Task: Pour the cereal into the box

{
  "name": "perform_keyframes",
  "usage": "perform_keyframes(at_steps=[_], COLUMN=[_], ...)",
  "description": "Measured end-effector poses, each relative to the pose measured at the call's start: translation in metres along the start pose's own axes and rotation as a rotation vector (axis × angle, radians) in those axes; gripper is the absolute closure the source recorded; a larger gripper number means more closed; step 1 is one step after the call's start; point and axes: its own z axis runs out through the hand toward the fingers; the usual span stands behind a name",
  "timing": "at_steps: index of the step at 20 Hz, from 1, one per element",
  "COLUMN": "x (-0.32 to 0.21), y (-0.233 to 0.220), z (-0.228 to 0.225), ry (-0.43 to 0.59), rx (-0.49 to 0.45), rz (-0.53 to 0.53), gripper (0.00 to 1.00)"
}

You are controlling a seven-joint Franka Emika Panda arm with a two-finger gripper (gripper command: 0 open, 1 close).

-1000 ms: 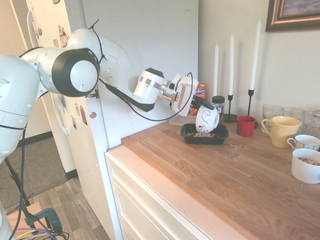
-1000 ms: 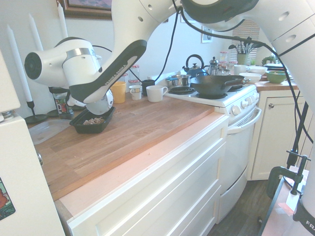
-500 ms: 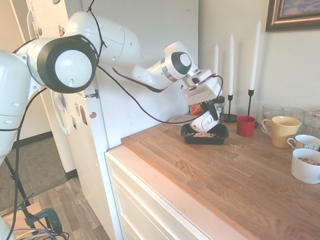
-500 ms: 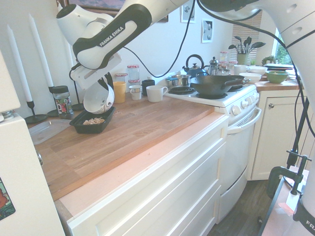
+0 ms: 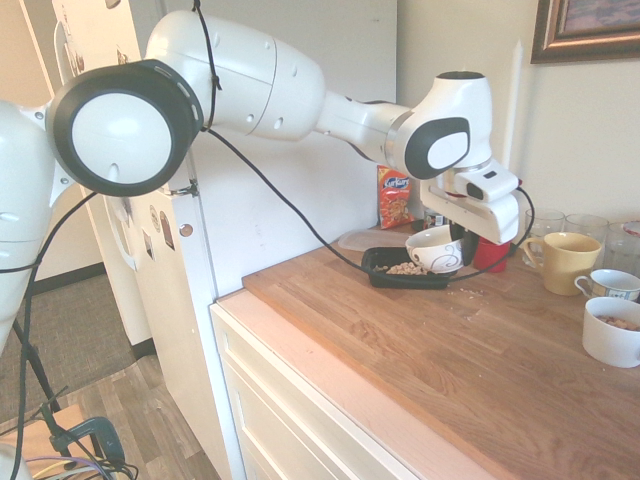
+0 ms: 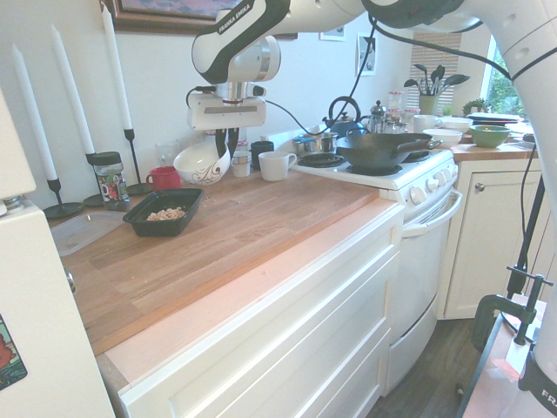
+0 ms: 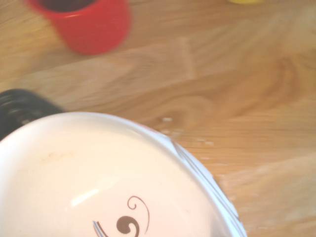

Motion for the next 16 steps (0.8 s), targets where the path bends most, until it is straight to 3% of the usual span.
perform_keyframes(at_steps=[10,16], x=[0.072,0.085], y=[0.086,0.105], z=[0.054,0.083], ry=[-0.1,-0.124], rx=[0.01,0.017], rz=[0.112,0.151], gripper=[1.0,1.0])
